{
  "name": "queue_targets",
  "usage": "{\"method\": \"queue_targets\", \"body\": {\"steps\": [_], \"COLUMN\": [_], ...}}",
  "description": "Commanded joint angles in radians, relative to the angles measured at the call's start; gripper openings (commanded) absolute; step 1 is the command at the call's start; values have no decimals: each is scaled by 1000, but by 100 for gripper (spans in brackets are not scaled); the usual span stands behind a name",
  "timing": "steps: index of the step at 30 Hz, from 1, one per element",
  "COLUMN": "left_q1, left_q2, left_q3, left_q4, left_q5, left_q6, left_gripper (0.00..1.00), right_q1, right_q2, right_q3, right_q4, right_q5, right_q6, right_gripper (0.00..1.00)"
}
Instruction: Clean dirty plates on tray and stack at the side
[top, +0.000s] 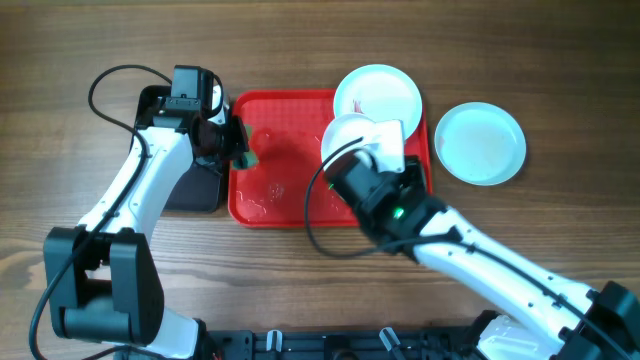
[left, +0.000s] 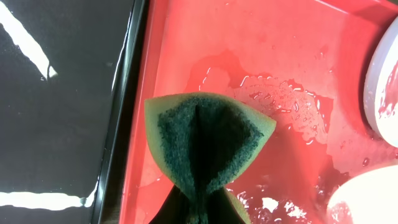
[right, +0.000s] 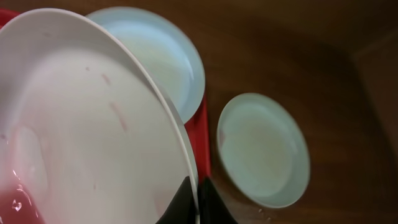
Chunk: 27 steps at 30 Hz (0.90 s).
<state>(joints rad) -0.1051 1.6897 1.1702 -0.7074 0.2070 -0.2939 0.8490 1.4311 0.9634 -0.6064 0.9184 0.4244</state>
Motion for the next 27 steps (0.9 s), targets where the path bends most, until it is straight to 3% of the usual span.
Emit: {"method": "queue_targets", "body": {"steps": [1,6,13,27], "left_q1": [2,2,2,2], "left_q2": [-14,-14,-14,-14], "left_q3": [19,19,19,19], "left_q4": [3,2,2,3], "left_q5": [-2,-2,-2,-2], "left_q6": [-10,-10,-10,-9], "left_gripper": [4,4,4,4], "right_q1": [93,153,163,163], "right_q2": [-24,-24,-24,-24], "right_q3": [20,20,20,20], "right_q4": [48,232,479,501], "right_q5": [351,516,560,562], "right_q6": [-87,-303,-566,-605], "right_gripper": [4,4,4,4]}}
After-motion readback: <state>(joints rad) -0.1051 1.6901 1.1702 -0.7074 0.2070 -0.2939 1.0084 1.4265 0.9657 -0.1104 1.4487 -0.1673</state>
